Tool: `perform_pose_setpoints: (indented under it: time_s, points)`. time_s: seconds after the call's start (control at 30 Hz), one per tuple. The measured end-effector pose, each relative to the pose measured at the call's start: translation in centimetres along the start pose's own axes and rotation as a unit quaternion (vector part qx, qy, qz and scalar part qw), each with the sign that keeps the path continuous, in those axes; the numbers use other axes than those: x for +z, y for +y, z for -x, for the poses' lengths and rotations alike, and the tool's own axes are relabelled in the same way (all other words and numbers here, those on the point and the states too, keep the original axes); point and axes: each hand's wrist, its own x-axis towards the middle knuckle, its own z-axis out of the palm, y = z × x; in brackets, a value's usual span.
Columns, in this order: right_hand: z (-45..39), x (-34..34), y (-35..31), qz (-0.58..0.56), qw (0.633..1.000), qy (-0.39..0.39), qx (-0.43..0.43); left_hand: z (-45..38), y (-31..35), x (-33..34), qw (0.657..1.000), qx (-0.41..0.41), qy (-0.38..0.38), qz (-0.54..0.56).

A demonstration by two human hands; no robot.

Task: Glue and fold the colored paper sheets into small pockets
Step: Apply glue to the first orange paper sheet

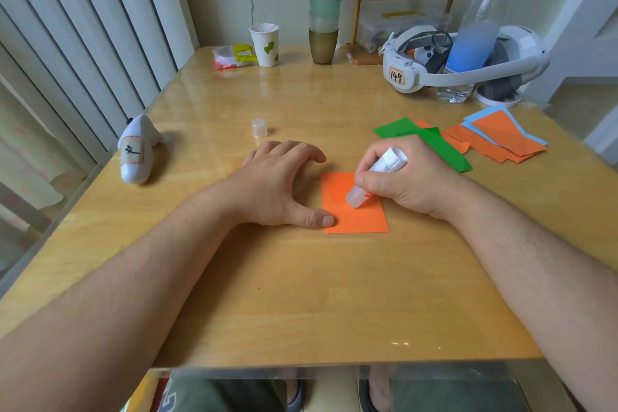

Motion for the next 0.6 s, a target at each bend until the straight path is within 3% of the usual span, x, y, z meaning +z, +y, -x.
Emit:
perform_pose_setpoints:
  time_s: [0.47, 0.6]
  points:
    - [0.6, -1.8, -0.1, 0.037, 0.999, -0.02, 0.011, 0.0, 0.0, -0.1, 1.0, 0.002, -0.002, 0.002]
    - [0.3, -2.1, 0.1, 0.018, 1.0, 0.015, -0.008, 0.1, 0.0, -0.1, 1.0, 0.003, -0.003, -0.001]
